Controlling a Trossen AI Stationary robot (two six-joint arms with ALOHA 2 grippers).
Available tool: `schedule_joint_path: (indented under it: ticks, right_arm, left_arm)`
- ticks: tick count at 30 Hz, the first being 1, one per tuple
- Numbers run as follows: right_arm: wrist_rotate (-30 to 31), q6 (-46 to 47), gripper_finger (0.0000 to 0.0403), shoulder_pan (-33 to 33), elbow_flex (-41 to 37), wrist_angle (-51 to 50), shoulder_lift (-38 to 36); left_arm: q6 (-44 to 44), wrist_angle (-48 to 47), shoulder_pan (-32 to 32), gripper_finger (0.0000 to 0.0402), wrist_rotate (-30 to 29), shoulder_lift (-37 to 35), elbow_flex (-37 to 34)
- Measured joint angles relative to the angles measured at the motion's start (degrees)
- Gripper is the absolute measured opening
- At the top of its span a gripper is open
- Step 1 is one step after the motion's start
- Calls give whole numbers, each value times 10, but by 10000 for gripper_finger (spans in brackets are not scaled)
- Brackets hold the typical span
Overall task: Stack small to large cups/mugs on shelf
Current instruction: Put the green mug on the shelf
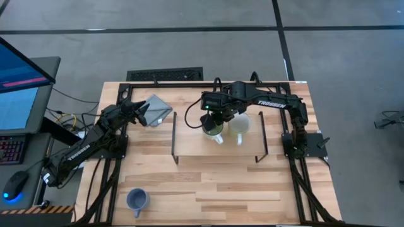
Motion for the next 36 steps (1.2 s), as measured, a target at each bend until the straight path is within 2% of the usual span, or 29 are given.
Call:
schedule_joint_path:
  ticks: [36]
  right_arm:
    - [18,230,83,22,0,0,0]
  left_arm:
    - [-19,0,0,125,1,0,0]
